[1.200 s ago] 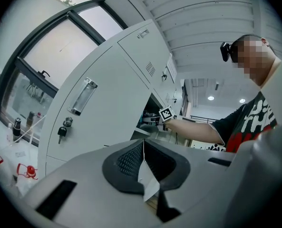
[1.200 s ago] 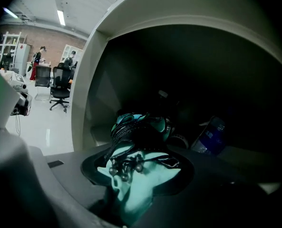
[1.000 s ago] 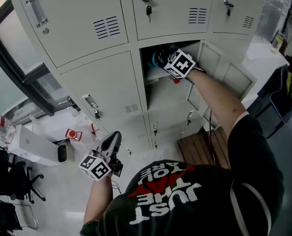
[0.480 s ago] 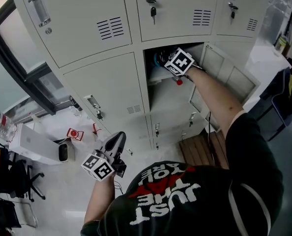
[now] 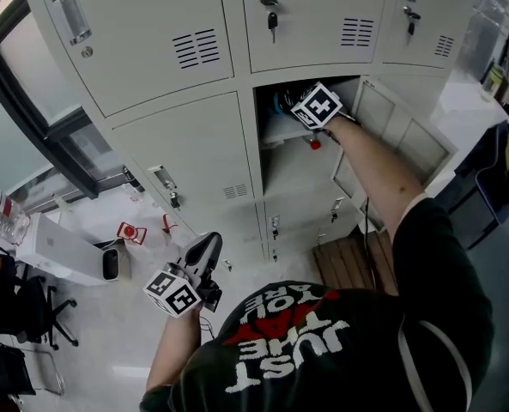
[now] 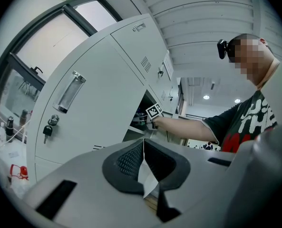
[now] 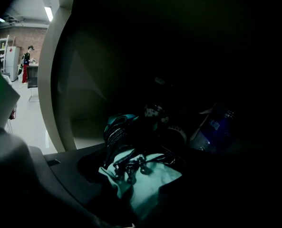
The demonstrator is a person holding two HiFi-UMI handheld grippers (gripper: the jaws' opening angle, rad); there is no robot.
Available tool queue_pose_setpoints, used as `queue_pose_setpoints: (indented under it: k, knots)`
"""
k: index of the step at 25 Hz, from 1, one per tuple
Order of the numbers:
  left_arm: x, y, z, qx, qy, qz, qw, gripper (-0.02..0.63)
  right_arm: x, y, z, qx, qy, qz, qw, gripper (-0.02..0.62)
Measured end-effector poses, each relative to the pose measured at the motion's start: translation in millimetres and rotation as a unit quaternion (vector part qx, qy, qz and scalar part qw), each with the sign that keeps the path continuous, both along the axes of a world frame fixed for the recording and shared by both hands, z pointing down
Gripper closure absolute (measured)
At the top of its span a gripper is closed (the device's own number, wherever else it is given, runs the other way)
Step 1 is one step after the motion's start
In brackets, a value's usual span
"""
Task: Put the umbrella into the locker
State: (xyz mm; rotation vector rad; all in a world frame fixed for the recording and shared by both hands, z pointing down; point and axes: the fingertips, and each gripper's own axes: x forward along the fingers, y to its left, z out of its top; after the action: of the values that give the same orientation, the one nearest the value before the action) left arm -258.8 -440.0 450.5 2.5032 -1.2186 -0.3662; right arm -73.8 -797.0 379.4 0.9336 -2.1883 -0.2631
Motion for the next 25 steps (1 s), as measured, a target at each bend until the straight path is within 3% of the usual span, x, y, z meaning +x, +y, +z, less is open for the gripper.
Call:
queue_pose_setpoints:
  k: [25]
  knots:
    - [15.9,5.1,15.2,-0.017,0.012,0.022,0.9995,0.591,25.2,-13.2,13.3,-0.025,0.007,0.135,0.991,0.243]
